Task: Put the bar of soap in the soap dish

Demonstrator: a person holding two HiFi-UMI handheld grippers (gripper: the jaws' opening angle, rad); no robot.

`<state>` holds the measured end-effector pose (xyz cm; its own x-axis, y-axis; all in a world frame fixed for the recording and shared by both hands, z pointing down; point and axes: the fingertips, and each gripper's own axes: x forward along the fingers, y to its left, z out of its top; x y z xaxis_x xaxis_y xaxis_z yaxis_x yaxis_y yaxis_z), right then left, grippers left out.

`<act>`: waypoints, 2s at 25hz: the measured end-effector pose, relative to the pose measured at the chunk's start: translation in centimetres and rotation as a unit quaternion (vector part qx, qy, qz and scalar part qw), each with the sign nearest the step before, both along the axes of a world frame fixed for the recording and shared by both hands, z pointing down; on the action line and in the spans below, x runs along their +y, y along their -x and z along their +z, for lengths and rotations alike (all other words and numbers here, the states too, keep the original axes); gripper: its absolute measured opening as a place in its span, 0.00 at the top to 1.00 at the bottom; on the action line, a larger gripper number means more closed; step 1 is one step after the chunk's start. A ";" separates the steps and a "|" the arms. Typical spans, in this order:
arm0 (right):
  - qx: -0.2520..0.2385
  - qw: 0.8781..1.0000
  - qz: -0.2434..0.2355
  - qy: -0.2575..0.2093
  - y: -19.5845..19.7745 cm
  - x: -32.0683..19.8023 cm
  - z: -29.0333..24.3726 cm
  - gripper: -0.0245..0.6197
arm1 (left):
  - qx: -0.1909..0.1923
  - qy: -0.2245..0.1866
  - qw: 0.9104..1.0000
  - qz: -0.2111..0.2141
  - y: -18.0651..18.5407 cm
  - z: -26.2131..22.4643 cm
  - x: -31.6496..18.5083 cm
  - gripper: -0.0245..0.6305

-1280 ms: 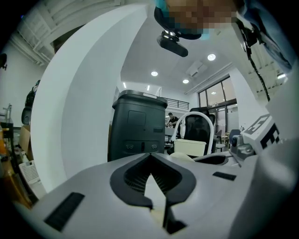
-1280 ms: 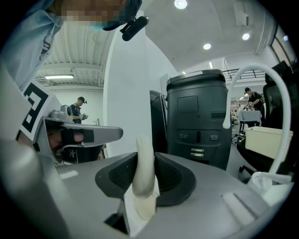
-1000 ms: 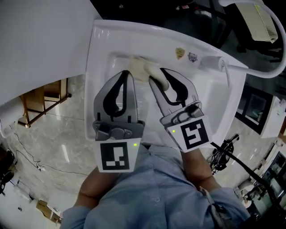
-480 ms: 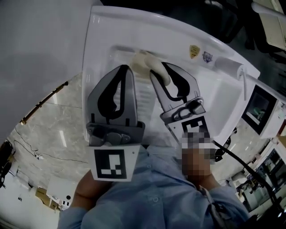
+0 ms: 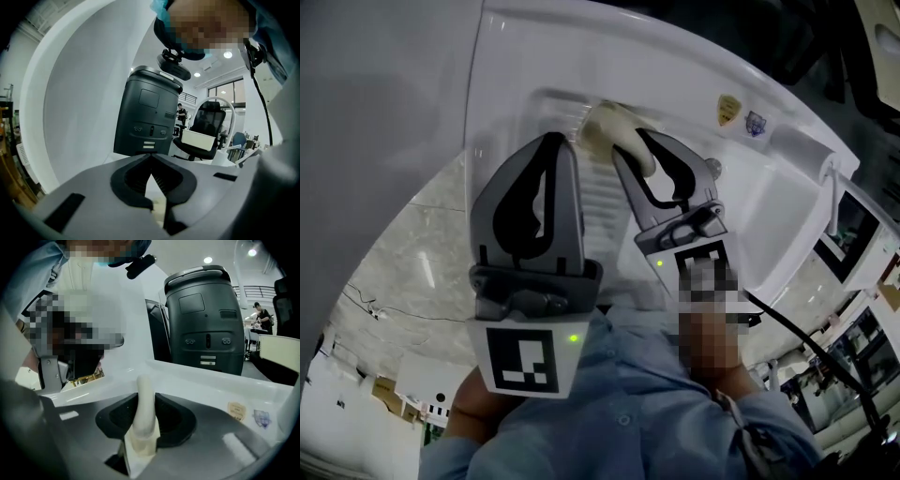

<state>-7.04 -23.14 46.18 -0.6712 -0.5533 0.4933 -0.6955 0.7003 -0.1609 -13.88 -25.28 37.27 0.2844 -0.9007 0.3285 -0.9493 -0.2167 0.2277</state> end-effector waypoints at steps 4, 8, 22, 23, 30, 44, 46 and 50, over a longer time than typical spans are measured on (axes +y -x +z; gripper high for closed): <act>0.008 1.000 -0.011 0.017 0.0 0.3 1.4 0.79 | 0.001 0.000 1.000 -0.004 0.2 0.4 -0.2 0.95; 0.027 0.999 -0.035 0.021 0.3 0.6 2.5 0.79 | 0.000 0.007 1.000 -0.009 0.3 1.0 -0.3 0.95; 0.058 0.995 -0.064 0.043 0.5 1.6 5.1 0.79 | 0.003 0.015 1.000 -0.015 0.6 1.7 -0.6 0.95; 0.056 0.995 -0.064 0.042 0.6 1.5 5.0 0.79 | 0.003 0.016 1.000 -0.015 0.7 1.7 -0.6 0.95; 0.073 0.994 -0.072 0.026 0.7 1.2 4.7 0.78 | 0.003 0.015 1.000 -0.014 0.6 1.8 -0.7 0.95; 0.082 0.995 -0.052 -0.006 -0.3 0.0 3.1 0.74 | -0.002 0.004 1.000 -0.012 0.5 0.7 -0.4 0.95; 0.072 0.996 -0.047 -0.010 -0.2 0.1 2.4 0.74 | -0.005 -0.001 1.000 -0.012 0.4 0.4 -0.2 0.95; 0.031 0.999 -0.018 -0.014 -0.6 0.0 -0.3 0.75 | -0.012 -0.014 1.000 -0.009 -0.1 -0.9 0.6 0.95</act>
